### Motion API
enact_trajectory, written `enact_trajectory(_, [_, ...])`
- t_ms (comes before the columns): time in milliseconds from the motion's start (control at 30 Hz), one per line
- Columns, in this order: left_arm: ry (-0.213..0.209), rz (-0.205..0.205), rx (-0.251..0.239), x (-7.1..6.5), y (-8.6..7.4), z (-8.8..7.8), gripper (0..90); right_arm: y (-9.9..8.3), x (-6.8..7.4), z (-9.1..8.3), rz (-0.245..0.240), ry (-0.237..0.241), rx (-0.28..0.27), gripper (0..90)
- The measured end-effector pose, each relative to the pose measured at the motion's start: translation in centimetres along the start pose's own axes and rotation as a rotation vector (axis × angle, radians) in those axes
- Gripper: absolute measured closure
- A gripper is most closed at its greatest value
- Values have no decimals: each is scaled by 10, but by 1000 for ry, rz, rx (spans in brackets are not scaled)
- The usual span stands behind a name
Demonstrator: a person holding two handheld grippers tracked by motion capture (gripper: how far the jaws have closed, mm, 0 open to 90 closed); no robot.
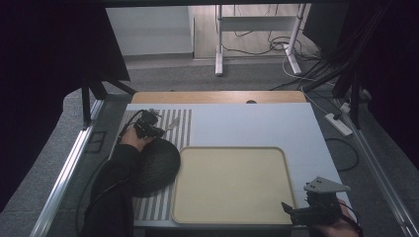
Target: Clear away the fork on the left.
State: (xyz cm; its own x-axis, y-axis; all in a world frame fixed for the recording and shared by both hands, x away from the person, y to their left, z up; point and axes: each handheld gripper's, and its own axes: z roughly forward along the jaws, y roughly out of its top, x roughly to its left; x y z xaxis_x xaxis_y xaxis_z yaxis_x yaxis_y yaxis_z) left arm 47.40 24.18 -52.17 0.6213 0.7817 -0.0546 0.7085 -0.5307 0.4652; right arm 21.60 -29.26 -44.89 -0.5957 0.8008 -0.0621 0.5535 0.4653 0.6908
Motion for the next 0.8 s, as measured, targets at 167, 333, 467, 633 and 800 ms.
enact_trajectory(167, [-10, 26, 9, 4, -1, -2, 857, 0, 0, 0, 0, 1, 1, 0])
enact_trajectory(333, [39, 42, 32, 10, -4, -6, 857, 0, 0, 0, 2, 2, 2, 0])
enact_trajectory(467, [50, 29, 31, 20, -6, -14, 857, 0, 0, 1, 2, 4, 4, 0])
enact_trajectory(633, [56, 26, 62, 31, -8, -26, 857, 0, 0, 1, 2, 6, 6, 0])
enact_trajectory(800, [69, 34, 115, 37, -14, -37, 857, 0, 0, 1, 4, 5, 7, 0])
